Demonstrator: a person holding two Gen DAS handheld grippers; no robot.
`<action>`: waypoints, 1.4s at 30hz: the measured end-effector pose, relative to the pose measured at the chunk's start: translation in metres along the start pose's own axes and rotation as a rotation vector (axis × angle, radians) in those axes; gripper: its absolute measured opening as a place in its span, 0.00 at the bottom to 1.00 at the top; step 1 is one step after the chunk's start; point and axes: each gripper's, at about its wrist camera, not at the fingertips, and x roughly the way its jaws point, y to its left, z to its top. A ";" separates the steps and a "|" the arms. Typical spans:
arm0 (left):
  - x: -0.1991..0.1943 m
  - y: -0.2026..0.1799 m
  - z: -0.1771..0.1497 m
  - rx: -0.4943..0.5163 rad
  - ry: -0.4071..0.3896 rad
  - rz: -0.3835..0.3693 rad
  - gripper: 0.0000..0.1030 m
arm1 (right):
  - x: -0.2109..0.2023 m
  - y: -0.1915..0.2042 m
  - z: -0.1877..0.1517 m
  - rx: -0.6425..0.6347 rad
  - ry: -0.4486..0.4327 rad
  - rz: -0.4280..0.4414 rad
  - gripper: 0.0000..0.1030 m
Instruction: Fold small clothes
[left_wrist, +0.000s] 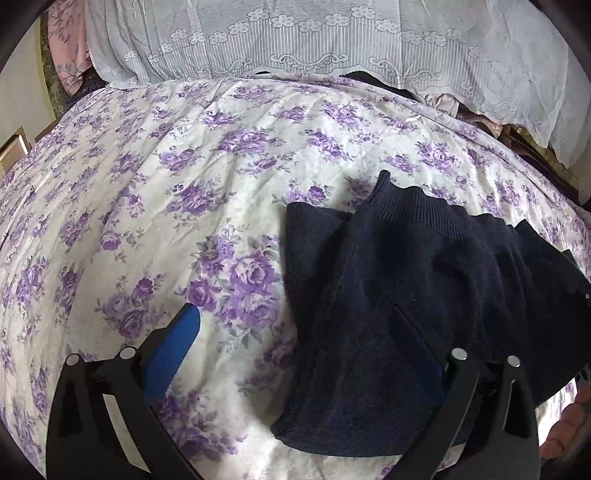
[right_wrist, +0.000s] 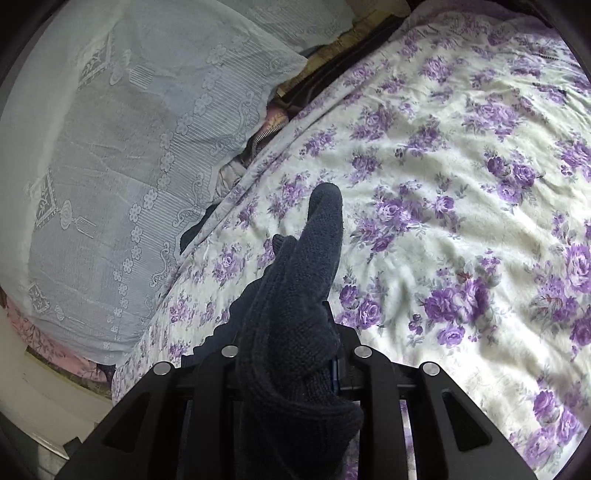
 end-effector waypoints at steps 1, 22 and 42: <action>0.000 0.001 0.001 -0.003 0.000 -0.001 0.96 | -0.002 0.002 -0.003 -0.032 -0.012 0.004 0.24; -0.003 -0.043 0.023 0.079 -0.044 -0.078 0.96 | -0.031 0.081 -0.037 -0.385 0.015 0.145 0.25; 0.028 -0.012 0.074 0.000 -0.023 -0.185 0.96 | -0.037 0.163 -0.113 -0.759 0.028 0.127 0.27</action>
